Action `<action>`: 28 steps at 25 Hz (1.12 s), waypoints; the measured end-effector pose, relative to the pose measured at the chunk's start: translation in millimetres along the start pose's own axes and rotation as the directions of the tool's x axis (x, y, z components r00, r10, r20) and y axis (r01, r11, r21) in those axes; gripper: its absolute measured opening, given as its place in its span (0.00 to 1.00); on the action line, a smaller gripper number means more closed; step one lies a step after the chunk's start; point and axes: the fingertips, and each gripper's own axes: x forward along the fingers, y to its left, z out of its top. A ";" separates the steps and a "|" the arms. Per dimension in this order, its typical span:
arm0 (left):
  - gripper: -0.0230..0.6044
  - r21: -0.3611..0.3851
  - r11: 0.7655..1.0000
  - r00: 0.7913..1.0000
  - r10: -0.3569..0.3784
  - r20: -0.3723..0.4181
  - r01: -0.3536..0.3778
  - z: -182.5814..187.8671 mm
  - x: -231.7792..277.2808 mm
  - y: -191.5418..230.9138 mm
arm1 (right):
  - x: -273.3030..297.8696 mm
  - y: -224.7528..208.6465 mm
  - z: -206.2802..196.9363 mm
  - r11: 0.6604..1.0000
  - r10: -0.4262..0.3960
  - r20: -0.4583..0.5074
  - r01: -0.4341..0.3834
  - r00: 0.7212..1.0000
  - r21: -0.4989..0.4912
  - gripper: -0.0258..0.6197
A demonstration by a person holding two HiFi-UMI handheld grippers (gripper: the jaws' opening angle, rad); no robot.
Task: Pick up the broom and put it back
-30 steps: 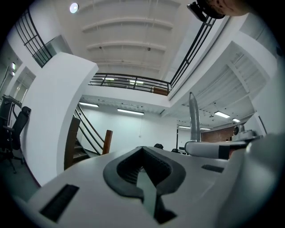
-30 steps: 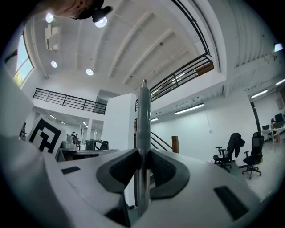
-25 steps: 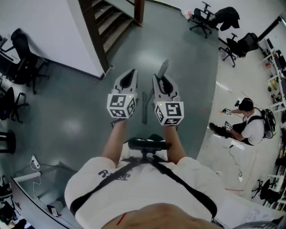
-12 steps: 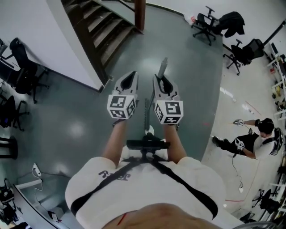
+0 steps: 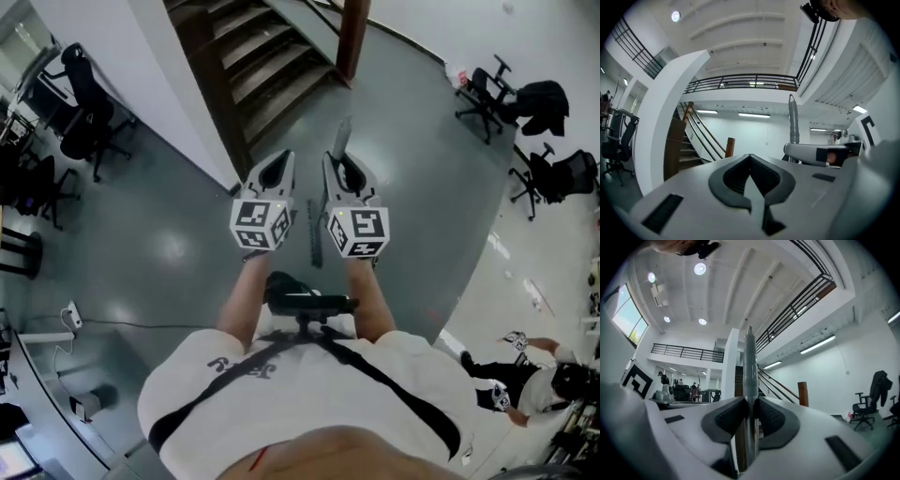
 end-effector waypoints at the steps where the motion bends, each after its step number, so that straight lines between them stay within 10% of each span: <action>1: 0.05 -0.001 1.000 1.000 0.027 -0.001 -0.027 -1.6 0.1 15.0 | 13.8 4.4 -5.2 1.000 0.021 -0.005 -0.021 1.000 0.003 0.19; 14: 0.06 -0.004 0.974 0.973 0.226 0.053 -0.226 1.1 38.5 226.5 | 223.1 90.7 -67.7 0.970 0.242 -0.069 -0.242 0.968 0.011 0.19; 28: 0.05 -0.087 0.933 0.937 0.350 -0.009 -0.350 -81.6 35.8 357.8 | 329.5 140.2 -233.9 0.959 0.278 -0.330 -0.280 0.902 0.043 0.19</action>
